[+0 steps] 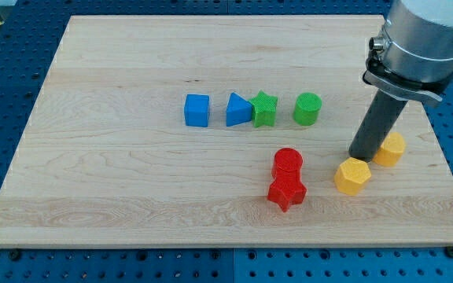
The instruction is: Separate the red blocks
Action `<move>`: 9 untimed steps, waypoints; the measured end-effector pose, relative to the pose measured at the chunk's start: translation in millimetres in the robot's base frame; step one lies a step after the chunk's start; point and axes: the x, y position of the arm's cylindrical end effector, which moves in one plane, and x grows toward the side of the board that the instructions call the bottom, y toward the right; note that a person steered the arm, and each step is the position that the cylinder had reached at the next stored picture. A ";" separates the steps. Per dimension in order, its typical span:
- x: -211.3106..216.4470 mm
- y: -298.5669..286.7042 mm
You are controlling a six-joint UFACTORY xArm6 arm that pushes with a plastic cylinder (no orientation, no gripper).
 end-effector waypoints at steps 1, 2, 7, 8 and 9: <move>-5.9 -29.2; -6.5 -73.9; 8.0 -65.2; 9.0 -74.2; 9.0 -105.3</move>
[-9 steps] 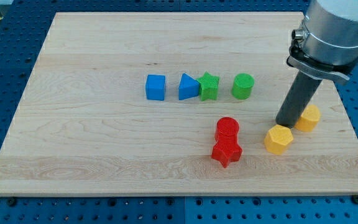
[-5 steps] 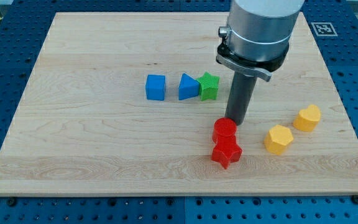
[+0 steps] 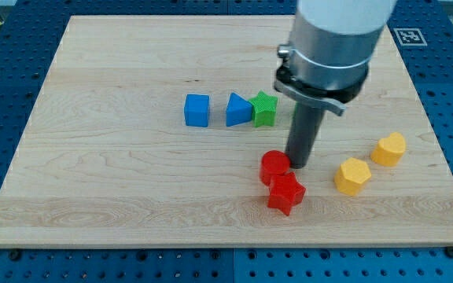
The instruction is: Separate the red blocks
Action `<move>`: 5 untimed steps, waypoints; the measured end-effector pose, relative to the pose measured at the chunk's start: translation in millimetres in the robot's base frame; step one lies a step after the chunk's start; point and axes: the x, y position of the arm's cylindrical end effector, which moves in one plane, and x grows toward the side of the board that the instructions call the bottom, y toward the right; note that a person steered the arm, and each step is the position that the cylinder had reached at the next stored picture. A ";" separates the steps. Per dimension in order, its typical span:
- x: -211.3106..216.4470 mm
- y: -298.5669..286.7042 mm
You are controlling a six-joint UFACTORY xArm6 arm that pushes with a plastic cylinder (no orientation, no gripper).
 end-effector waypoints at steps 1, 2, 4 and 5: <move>0.0 -47.0; 0.0 -97.4; -7.4 -174.9; 28.8 -192.3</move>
